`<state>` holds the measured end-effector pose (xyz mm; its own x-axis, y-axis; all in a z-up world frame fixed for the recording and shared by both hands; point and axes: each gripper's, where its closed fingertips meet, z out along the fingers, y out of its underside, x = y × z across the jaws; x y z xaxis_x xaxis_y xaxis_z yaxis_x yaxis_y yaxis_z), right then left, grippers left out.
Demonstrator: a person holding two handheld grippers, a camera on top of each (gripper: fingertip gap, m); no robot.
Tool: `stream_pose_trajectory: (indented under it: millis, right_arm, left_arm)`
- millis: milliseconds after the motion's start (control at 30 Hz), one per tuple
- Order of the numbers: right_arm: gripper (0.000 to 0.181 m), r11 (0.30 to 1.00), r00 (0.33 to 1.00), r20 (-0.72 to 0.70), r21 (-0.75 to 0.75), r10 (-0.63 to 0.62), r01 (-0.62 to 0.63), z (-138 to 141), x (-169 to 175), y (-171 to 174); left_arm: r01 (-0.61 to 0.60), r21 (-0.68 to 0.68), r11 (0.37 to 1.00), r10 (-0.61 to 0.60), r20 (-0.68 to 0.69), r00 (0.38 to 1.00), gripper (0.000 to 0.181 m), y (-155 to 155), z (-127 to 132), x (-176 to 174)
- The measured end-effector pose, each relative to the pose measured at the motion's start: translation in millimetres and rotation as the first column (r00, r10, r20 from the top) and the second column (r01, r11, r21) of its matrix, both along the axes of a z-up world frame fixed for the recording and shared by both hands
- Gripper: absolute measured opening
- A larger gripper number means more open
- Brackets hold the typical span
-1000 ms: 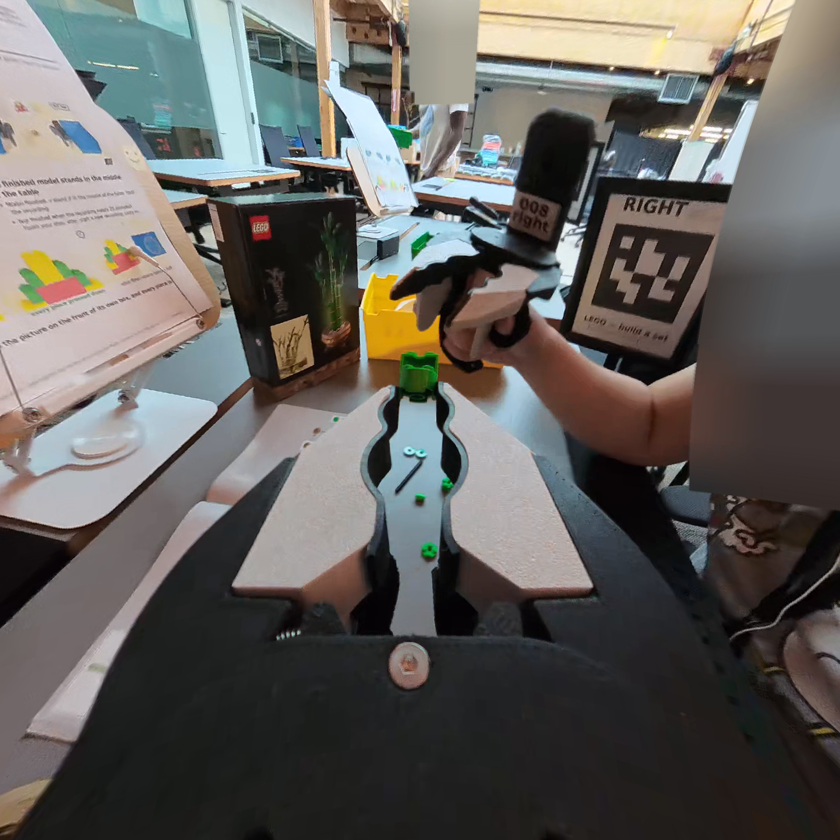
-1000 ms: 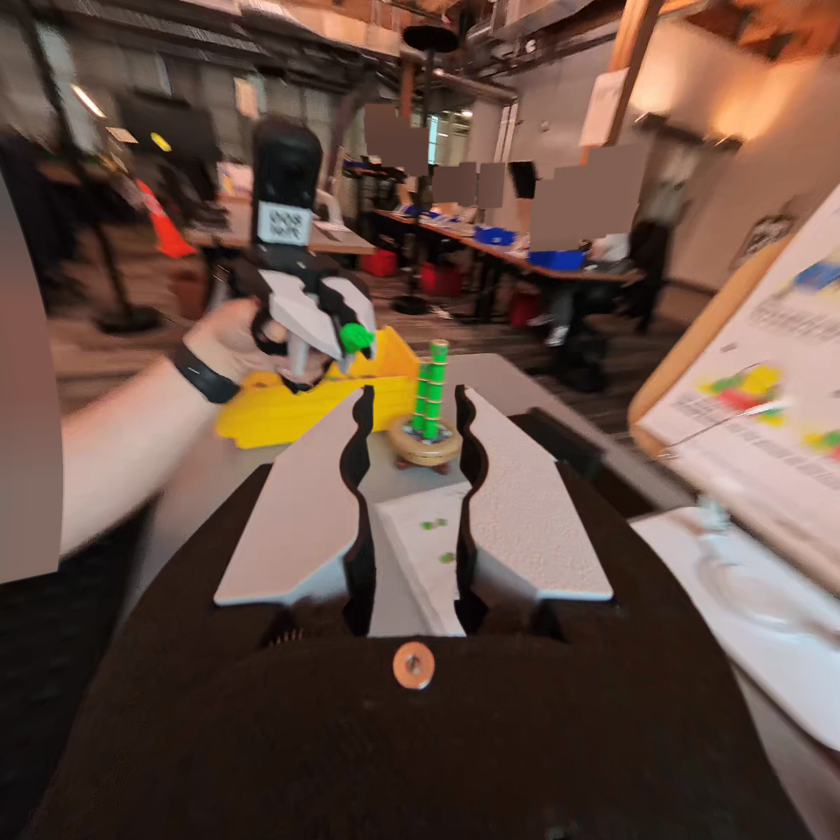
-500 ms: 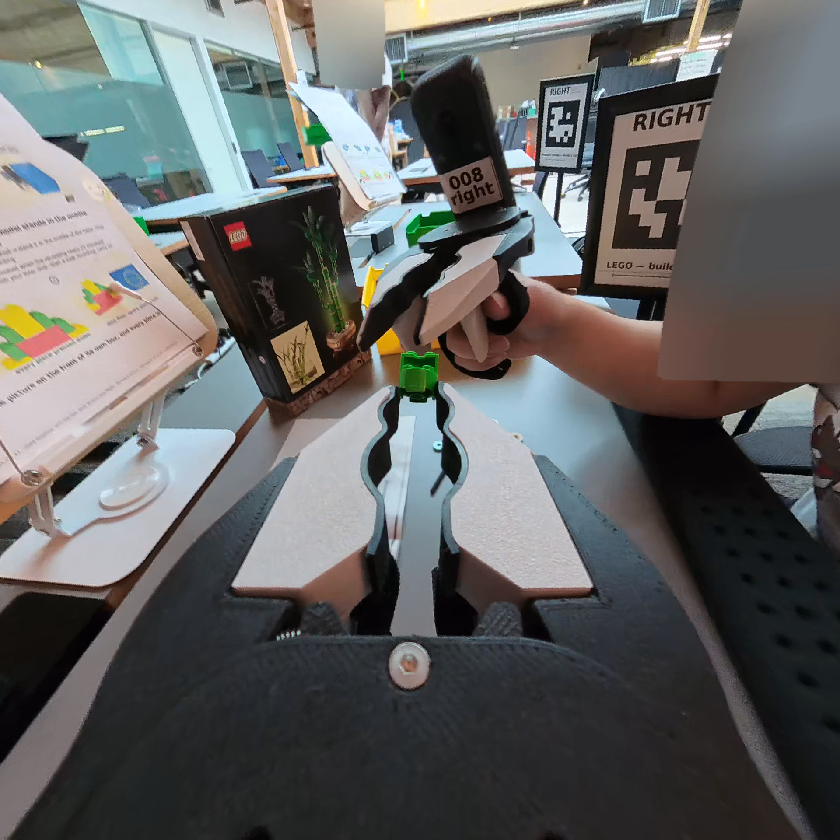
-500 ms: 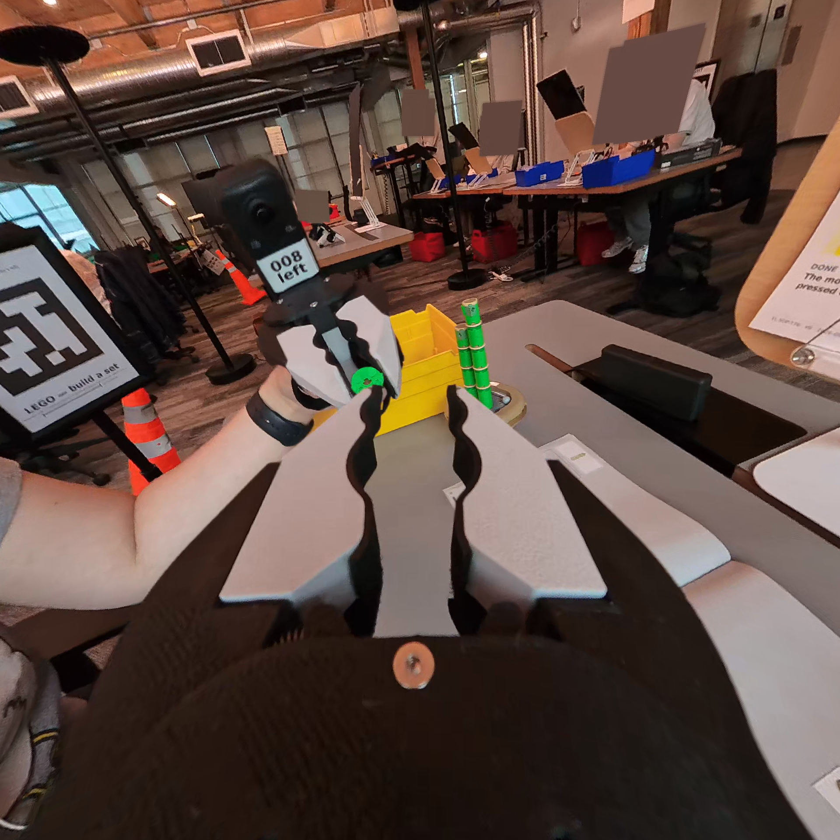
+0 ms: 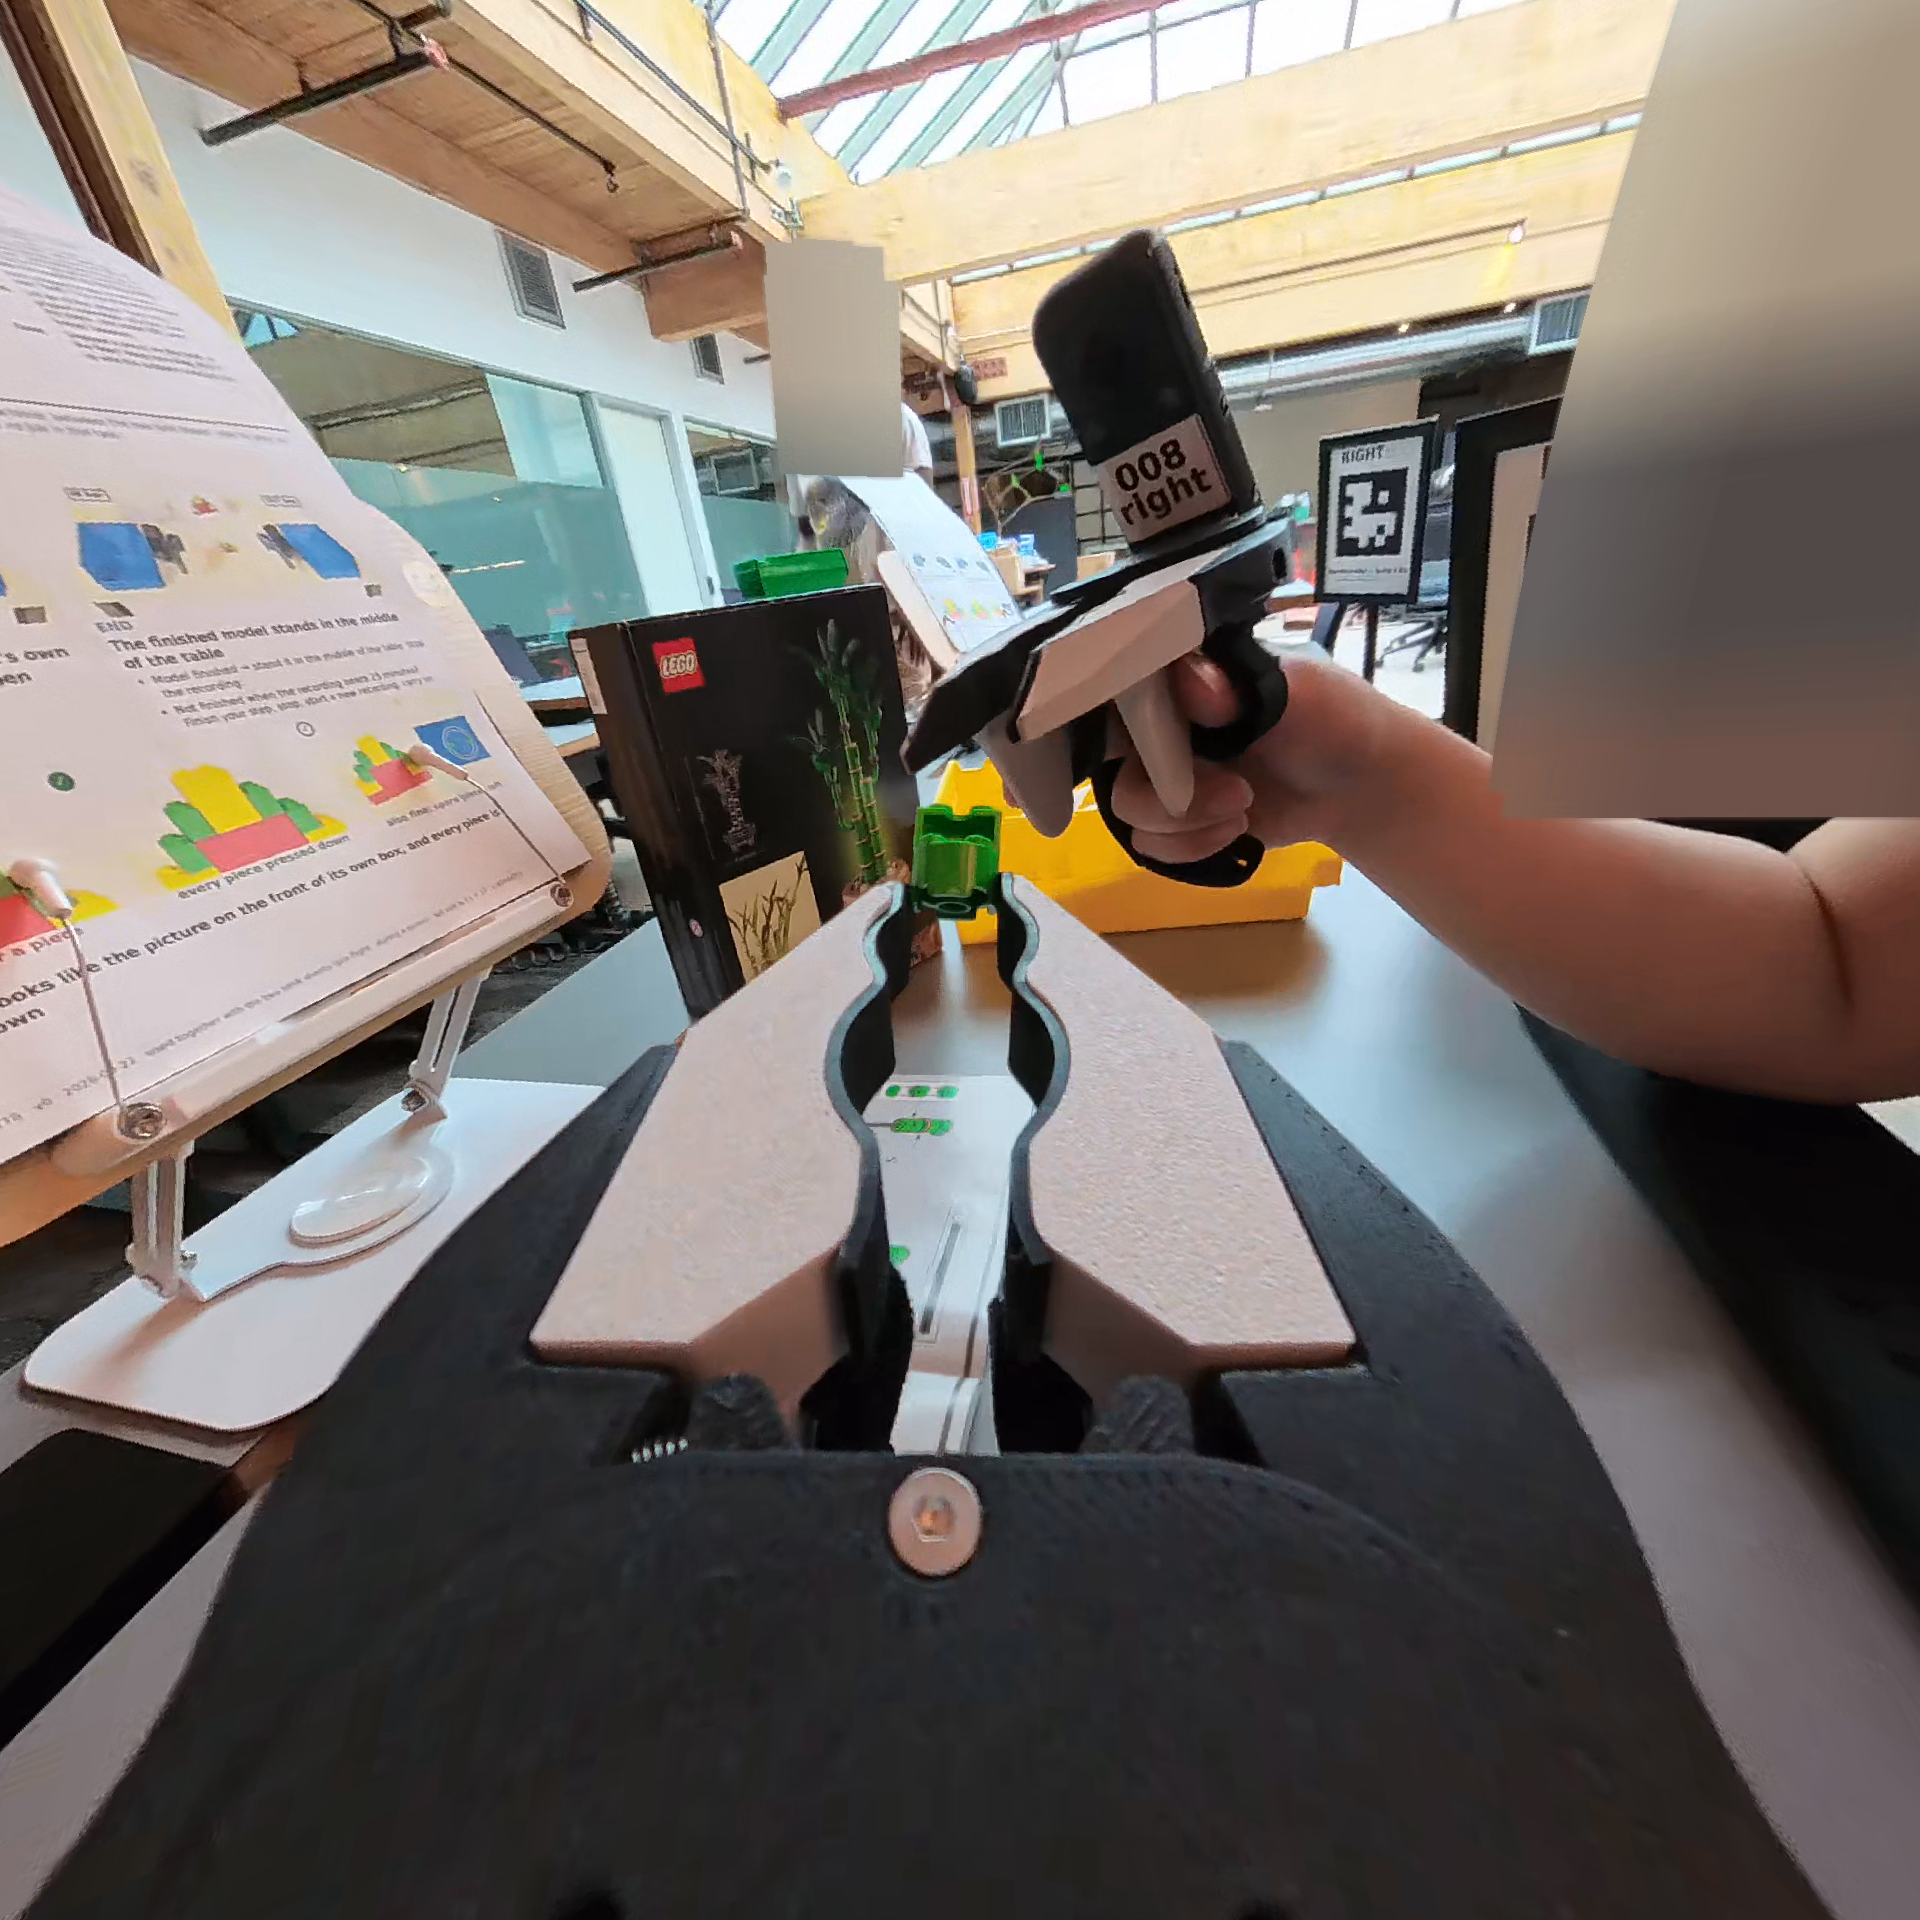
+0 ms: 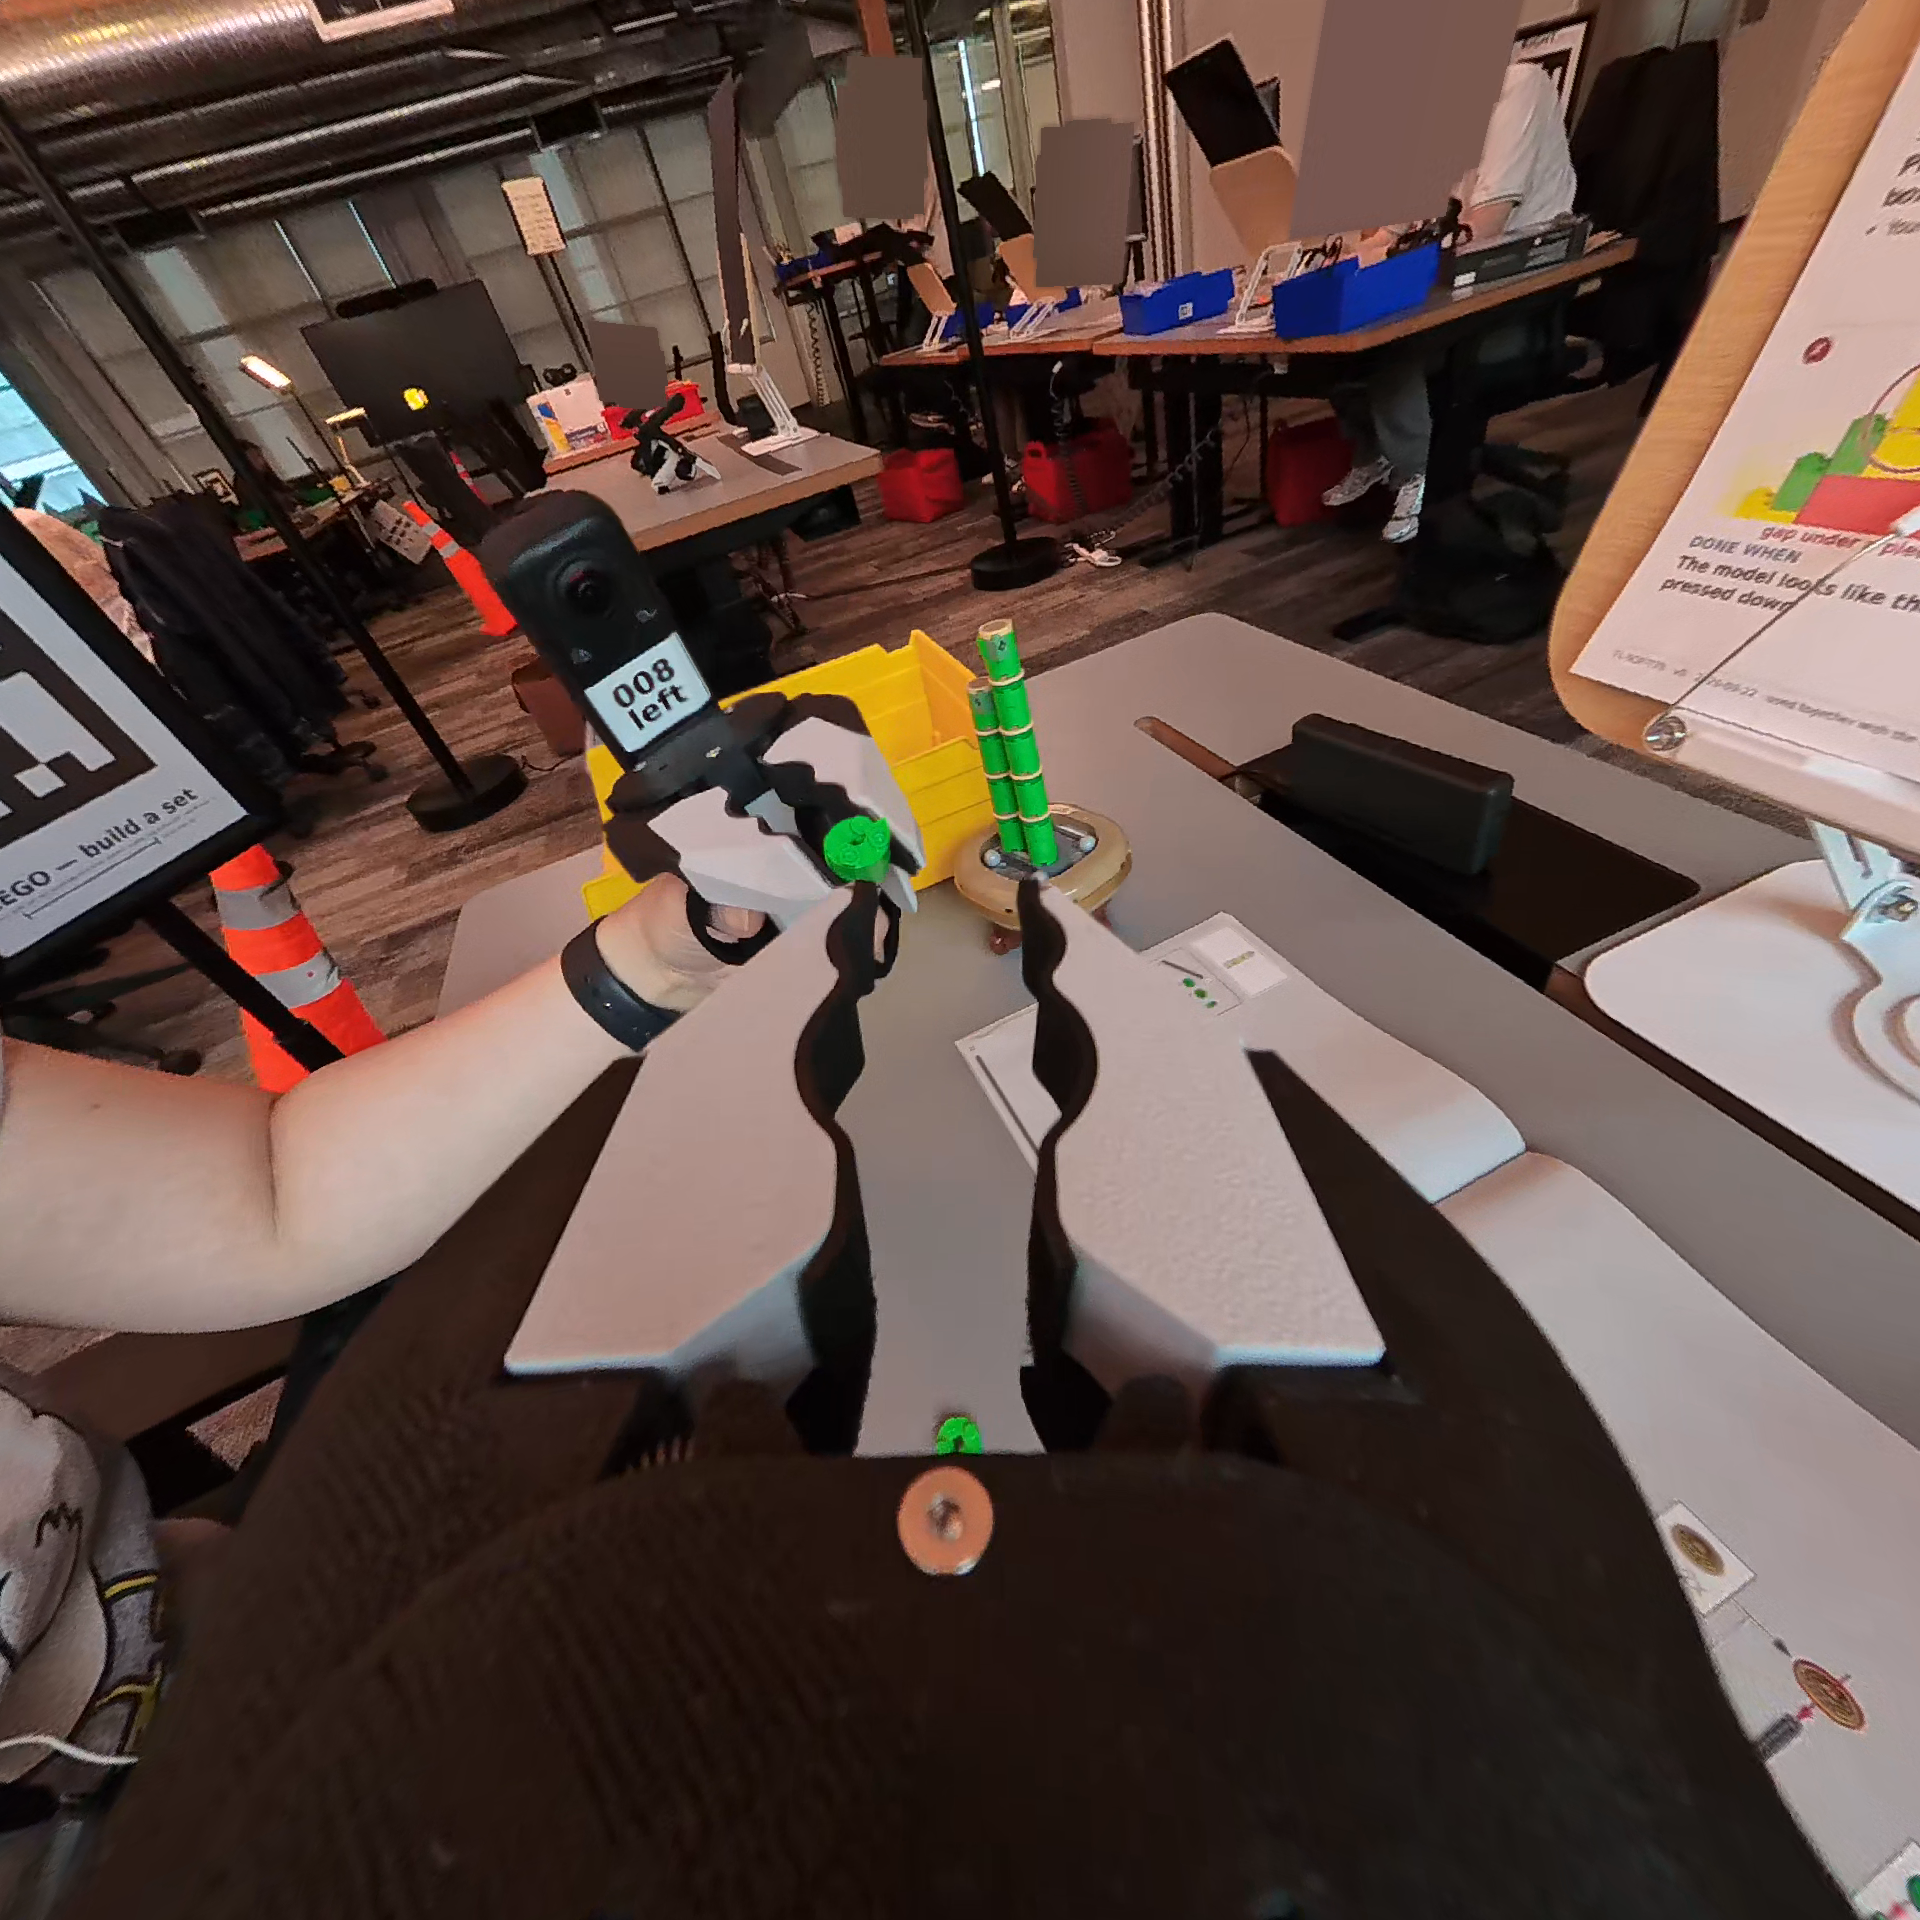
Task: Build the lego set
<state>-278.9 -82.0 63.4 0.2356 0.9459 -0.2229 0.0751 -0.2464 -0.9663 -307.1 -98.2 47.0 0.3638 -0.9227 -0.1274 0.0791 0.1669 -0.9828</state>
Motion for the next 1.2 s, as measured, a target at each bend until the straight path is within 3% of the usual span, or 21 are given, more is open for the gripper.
stream_pose_trajectory:
  millis: [167,467,600,767,1200]
  right_arm:
    - [0.026,0.999,0.999,0.023,-0.042,0.036,-0.035,-11,-17,-7]
    - [0.021,0.973,0.997,-0.075,-0.232,-0.001,-0.017,-17,-28,1]
    - [0.021,0.963,0.993,-0.117,-0.270,-0.021,-0.012,-14,-29,3]
    - [0.014,0.963,0.996,-0.065,-0.264,-0.068,0.048,-23,-30,9]
    - [0.006,0.955,0.994,-0.082,-0.292,-0.072,0.045,-28,-38,8]
  left_arm:
    - [-0.040,0.044,0.998,0.041,-0.025,0.999,0.013,-1,-2,-2]
    - [-0.113,0.088,0.990,0.111,0.021,0.994,0.013,7,-1,-3]
    - [-0.160,0.127,0.979,0.165,-0.036,0.986,0.013,12,-9,-1]
    - [-0.203,0.167,0.965,0.223,-0.109,0.969,0.014,17,-17,2]
    - [-0.283,0.328,0.901,0.370,-0.243,0.897,0.014,22,-23,-2]
